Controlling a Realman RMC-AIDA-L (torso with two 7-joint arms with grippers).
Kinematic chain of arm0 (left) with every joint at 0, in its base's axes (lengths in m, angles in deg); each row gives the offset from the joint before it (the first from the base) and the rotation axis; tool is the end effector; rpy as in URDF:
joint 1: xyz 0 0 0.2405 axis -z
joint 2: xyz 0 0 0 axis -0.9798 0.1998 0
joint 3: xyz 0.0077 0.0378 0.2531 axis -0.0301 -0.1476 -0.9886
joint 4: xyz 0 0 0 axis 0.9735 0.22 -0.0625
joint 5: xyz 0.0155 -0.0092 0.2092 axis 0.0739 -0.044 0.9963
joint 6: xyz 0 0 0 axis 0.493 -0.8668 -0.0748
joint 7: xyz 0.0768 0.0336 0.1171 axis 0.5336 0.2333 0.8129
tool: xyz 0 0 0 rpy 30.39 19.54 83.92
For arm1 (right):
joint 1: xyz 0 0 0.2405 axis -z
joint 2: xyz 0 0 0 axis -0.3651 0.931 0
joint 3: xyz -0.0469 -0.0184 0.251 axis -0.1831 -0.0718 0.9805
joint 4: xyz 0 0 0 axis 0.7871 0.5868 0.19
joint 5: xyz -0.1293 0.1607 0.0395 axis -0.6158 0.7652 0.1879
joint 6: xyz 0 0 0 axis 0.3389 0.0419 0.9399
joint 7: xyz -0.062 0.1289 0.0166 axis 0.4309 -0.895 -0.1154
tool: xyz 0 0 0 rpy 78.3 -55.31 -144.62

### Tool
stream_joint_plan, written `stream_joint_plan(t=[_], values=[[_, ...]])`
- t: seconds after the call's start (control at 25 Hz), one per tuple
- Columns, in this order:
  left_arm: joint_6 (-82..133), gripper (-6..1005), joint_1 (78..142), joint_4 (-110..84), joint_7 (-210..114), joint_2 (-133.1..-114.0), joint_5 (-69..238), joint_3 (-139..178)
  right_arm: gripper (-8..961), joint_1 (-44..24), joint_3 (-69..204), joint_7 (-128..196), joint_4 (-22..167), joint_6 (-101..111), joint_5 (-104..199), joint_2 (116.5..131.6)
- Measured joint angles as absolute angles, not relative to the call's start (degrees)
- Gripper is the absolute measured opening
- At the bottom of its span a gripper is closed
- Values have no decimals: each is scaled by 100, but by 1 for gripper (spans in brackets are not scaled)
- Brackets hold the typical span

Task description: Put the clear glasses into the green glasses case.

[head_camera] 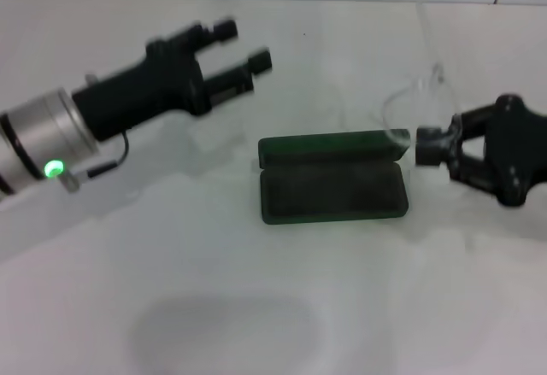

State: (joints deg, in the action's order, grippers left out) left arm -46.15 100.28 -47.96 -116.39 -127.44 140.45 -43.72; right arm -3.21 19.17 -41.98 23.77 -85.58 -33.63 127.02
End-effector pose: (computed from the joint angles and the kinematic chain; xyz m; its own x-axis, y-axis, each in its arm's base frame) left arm -0.2315 0.3299 -0.0050 0.5906 0.1470 0.7935 0.4982 -0.8399 -0.2152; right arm 0.2162 0.3132 0.0402 0.8215 -0.0744 -0.5653 -0.1673 -0.9792 -0.1144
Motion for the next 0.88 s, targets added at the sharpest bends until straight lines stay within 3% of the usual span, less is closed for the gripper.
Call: stream_joint_plan(t=[0.16, 0.48, 0.88], values=[[-4740, 759, 10332, -4798, -11657, -12711, 13997, -4283, 123, -459, 1838, -4034, 2792, -8829, -3387, 12684], [-4866, 759, 11032, -4734, -11374, -12832, 14050, -4442, 123, -742, 1603, -4098, 3306, -8914, -3466, 12670], [-4491, 759, 11212, -4499, -10800, -12889, 14016, -5439, 123, -844, 1331, -4070, 3386, -8900, -3467, 12689]])
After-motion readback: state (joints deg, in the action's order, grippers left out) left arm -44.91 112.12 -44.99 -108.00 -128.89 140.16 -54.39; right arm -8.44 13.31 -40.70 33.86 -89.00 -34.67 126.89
